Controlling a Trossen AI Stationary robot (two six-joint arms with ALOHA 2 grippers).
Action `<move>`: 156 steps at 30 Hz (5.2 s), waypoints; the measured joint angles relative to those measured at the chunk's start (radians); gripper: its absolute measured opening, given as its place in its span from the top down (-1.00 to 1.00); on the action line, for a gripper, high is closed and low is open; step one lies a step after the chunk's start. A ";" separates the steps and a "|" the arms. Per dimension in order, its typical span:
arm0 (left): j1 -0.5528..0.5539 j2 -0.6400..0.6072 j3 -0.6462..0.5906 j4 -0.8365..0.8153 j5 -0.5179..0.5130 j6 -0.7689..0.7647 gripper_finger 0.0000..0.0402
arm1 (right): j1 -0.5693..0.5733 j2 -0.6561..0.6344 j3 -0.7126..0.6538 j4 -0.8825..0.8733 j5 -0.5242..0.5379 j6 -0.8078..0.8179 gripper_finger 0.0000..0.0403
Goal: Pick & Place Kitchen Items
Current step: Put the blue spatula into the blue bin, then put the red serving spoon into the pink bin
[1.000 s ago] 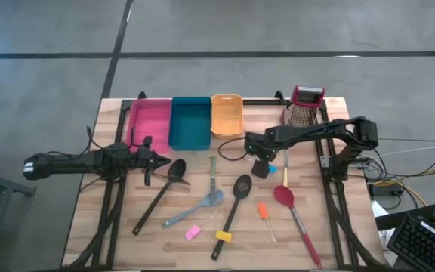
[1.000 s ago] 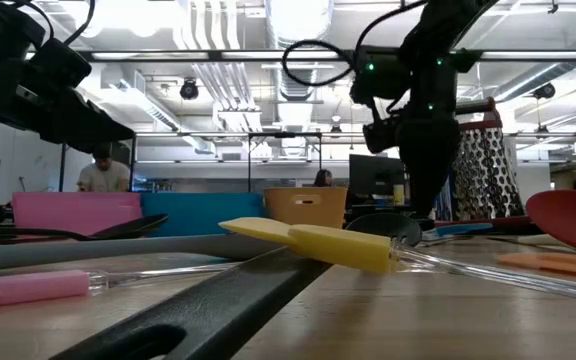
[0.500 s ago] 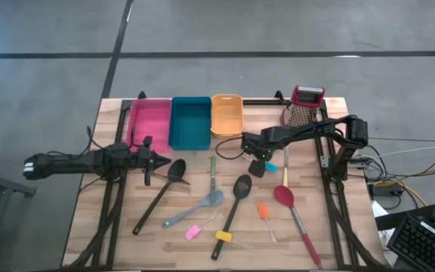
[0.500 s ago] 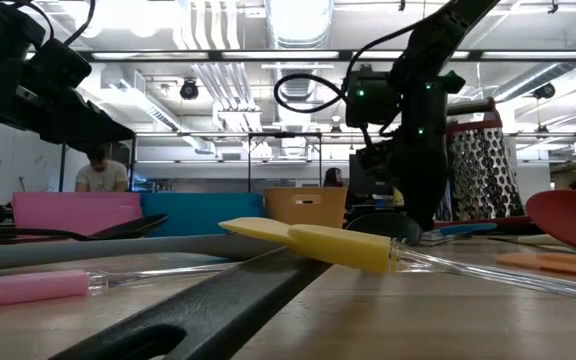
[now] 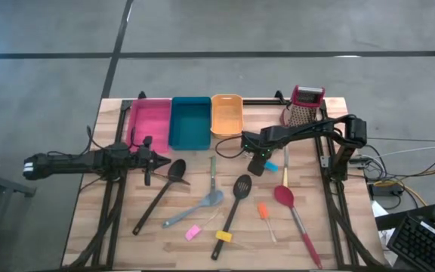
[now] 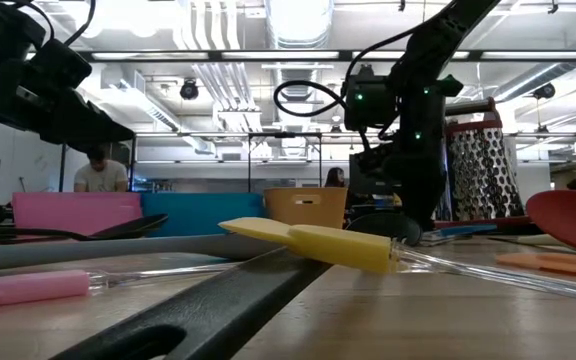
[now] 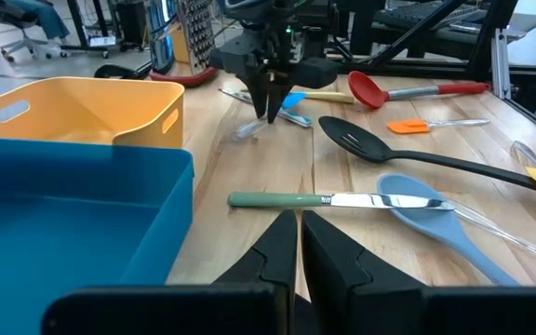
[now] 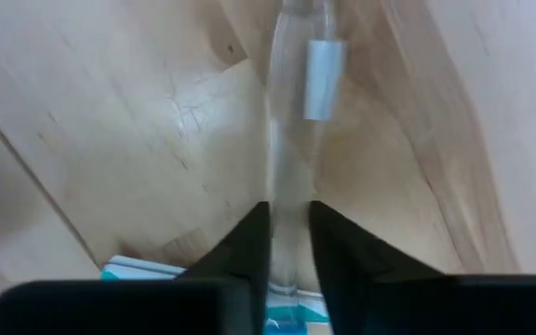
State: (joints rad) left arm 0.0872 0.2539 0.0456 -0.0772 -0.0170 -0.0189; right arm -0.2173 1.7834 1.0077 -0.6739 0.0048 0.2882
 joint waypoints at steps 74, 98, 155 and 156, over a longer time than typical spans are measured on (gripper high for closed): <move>0.000 0.004 -0.001 0.002 0.001 0.000 0.88 | -0.184 0.688 1.288 0.001 -0.148 0.204 0.93; 0.000 0.004 -0.001 0.002 0.001 0.000 0.88 | -0.189 0.688 1.196 0.095 -0.161 0.202 0.25; 0.000 0.005 -0.001 0.002 0.001 0.000 0.88 | 0.975 -0.325 0.278 -0.789 0.311 1.343 0.21; 0.000 0.005 -0.001 0.002 0.001 0.000 0.88 | 0.993 -0.314 0.262 -0.775 0.293 1.380 0.21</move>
State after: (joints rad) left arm 0.0872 0.2588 0.0446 -0.0750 -0.0165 -0.0189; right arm 0.7761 1.4697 1.2692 -1.4492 0.2979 1.6686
